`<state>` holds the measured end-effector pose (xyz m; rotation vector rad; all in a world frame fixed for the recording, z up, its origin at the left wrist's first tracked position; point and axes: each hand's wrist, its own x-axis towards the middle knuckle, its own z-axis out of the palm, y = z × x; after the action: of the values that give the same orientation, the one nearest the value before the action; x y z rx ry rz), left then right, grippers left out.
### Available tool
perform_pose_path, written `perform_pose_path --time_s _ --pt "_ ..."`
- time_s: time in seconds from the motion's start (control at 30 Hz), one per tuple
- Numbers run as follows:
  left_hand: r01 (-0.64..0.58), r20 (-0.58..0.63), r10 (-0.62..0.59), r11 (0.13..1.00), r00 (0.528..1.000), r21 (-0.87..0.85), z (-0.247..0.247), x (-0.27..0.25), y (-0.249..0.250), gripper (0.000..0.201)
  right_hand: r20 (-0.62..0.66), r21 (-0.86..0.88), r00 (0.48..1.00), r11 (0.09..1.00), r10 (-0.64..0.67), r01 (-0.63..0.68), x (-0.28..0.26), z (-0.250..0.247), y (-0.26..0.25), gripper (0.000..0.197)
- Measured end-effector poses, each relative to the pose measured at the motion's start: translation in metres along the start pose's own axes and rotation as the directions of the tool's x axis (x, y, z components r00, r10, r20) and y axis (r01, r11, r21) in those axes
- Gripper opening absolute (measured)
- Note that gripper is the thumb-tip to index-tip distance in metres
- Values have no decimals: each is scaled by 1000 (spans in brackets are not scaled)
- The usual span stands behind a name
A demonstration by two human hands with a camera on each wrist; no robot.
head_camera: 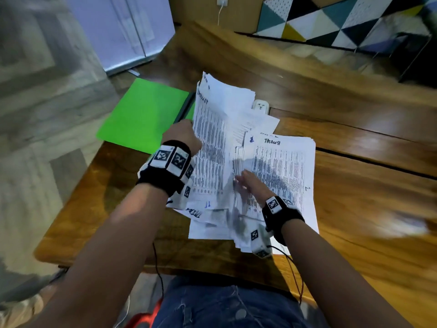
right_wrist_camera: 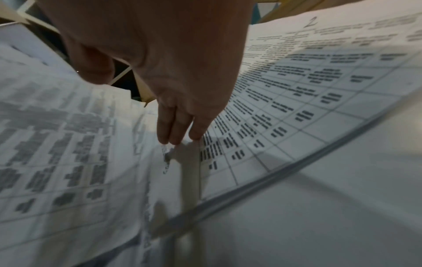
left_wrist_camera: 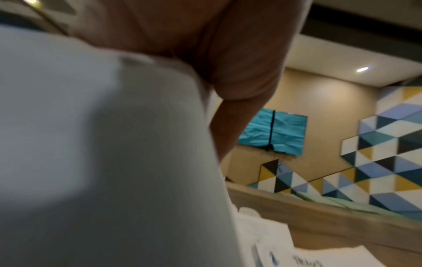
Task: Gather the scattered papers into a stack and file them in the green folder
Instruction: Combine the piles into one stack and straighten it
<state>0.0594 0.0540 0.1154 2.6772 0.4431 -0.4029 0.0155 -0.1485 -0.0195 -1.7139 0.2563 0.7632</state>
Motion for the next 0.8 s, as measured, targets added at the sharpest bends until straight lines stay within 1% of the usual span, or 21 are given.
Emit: perform_pose_path --time_s 0.03,0.1,0.17,0.23,0.33,0.4,0.47,0.53,0.63,0.67,0.73,0.77,0.8 --pt "-35 -27 36 999 999 21 -7 -1 7 36 -7 56 1000 998 23 -23 -2 -1 1 55" --pt "-94 -77 101 991 992 91 -21 -5 21 37 -43 163 997 985 68 -60 -1 -7 7 61" --pt "-128 -117 149 978 982 165 -34 -8 35 37 -75 250 994 967 73 -52 2 -12 10 64" --pt "-162 -141 200 957 970 241 -44 -11 47 36 -83 307 993 950 87 -57 4 -16 8 65" --pt "-241 -180 305 920 935 311 -59 -14 66 38 -90 353 992 935 84 -47 4 -23 2 61" --pt "-285 -188 359 899 914 332 -67 -17 78 37 -109 373 992 928 58 -13 4 -29 -4 59" --pt "-331 -194 420 868 887 369 -74 -24 92 34 -114 406 993 913 18 30 3 -36 -15 51" --pt "-389 -175 494 820 852 420 -76 -32 108 31 -133 493 991 866 -25 88 3 -42 -25 44" --pt "-455 -137 569 761 811 463 -68 -46 130 29 -159 632 985 759 -71 157 2 -51 -33 47" --pt "-475 -127 588 745 799 468 -62 -51 137 30 -173 675 982 718 -69 170 2 -54 -32 41" --pt "-528 -81 621 721 779 449 -47 -61 147 33 -194 743 980 643 -55 183 -1 -58 -29 18" --pt "-566 -47 639 712 768 415 -40 -64 151 34 -210 763 976 616 -49 195 -2 -60 -28 14" --pt "-597 -16 646 715 763 364 -35 -67 153 34 -236 774 971 595 -49 218 -2 -63 -24 19"
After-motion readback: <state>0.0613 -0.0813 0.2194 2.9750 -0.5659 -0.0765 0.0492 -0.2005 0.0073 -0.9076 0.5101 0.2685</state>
